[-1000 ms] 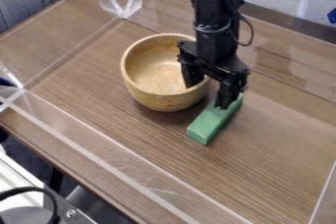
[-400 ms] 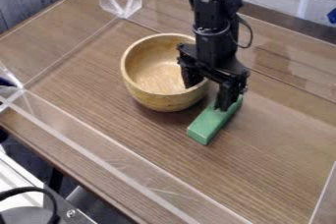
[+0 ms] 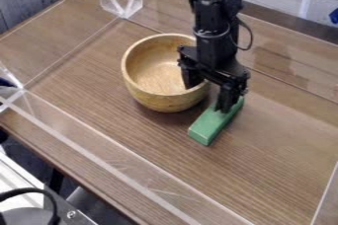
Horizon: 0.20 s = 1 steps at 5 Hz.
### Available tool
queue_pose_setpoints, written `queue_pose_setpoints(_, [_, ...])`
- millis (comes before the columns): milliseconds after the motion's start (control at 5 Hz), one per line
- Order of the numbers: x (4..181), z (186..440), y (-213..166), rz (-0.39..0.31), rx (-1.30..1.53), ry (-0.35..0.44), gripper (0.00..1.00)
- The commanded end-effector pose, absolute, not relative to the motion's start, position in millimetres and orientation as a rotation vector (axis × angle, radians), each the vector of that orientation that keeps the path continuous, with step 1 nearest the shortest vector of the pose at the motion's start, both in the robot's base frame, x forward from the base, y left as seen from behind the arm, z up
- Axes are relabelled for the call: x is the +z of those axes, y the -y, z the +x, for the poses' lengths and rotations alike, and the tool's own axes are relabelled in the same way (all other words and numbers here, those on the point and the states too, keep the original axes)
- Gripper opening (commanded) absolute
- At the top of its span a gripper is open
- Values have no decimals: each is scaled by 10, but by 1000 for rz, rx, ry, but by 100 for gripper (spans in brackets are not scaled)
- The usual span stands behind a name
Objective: Remove the green block from inside the brown bowl and put it on the table
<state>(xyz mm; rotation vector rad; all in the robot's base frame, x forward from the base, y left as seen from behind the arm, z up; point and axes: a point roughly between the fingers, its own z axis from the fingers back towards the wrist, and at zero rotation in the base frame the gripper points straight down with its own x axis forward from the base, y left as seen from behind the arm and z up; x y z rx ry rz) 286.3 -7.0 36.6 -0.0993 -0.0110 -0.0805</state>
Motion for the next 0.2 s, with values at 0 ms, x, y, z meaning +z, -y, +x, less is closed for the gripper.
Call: queue_pose_setpoints(0, [417,2923,62,-101,-80,43,0])
